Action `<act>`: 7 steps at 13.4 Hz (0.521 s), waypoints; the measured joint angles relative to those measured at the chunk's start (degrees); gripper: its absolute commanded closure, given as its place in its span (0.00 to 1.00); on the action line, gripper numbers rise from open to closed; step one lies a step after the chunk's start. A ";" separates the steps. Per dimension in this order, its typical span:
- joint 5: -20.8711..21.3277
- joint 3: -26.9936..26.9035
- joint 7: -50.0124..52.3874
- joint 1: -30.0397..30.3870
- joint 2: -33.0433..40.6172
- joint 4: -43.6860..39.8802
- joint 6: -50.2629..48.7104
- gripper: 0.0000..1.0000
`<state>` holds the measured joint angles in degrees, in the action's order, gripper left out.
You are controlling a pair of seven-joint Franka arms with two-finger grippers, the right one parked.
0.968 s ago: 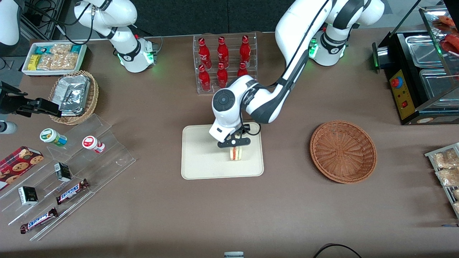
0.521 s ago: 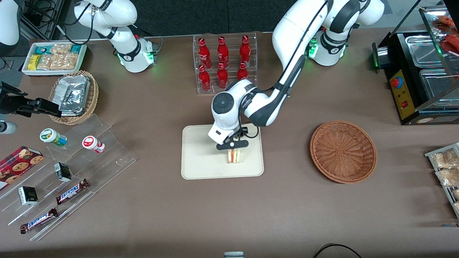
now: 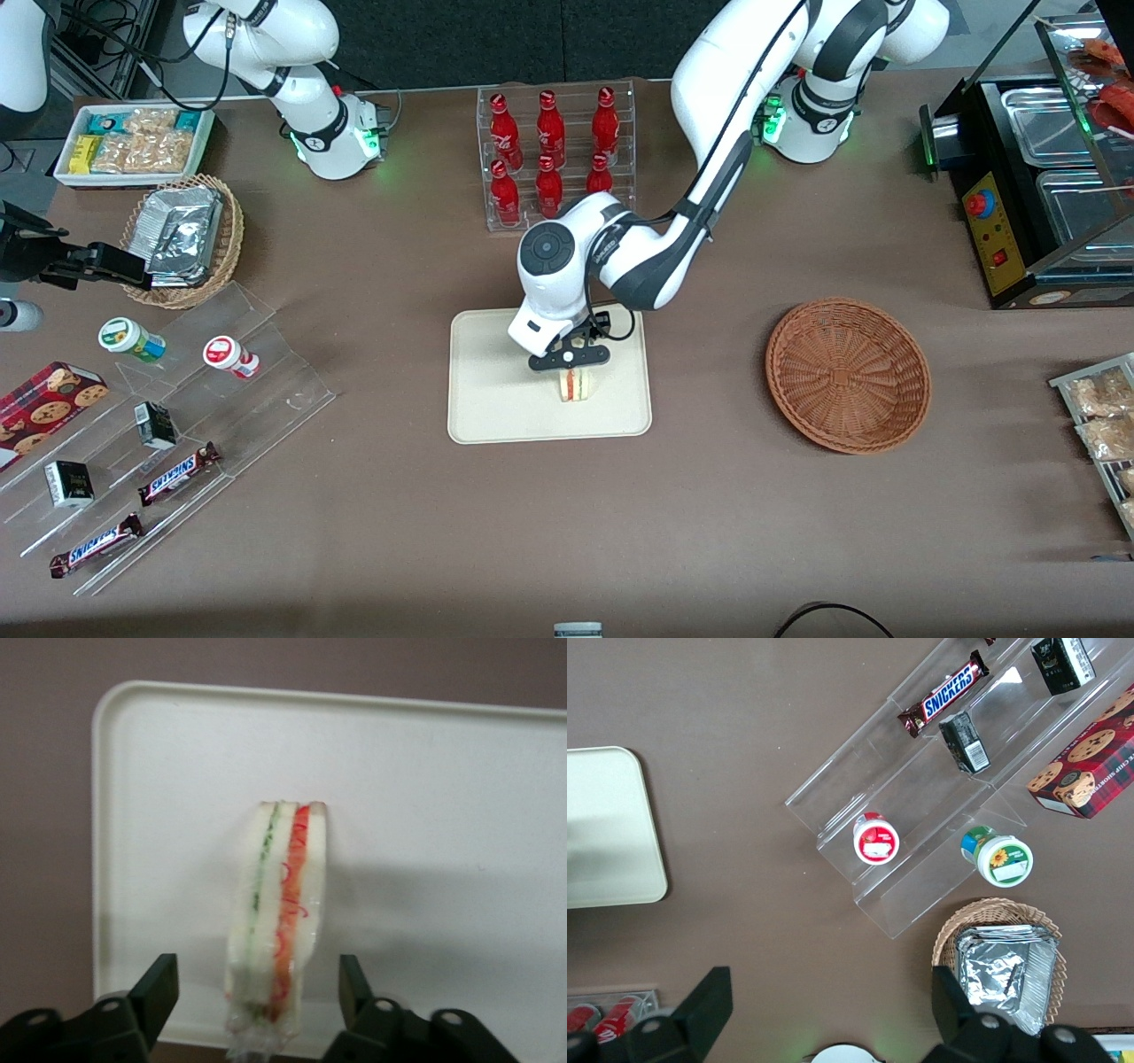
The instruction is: Place sandwich from basket to tray
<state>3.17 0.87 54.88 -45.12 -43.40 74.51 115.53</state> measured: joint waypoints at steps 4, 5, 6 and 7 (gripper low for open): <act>0.02 -0.95 0.37 2.92 8.54 -0.80 -9.64 0.00; 0.03 -1.04 0.37 4.39 11.02 -0.86 -11.99 0.00; 0.07 -1.11 0.37 6.10 13.53 -0.89 -14.58 0.00; 0.14 -1.19 0.29 8.02 16.05 -0.91 -17.60 0.00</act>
<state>3.31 -0.33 55.17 -37.10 -27.35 73.60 97.93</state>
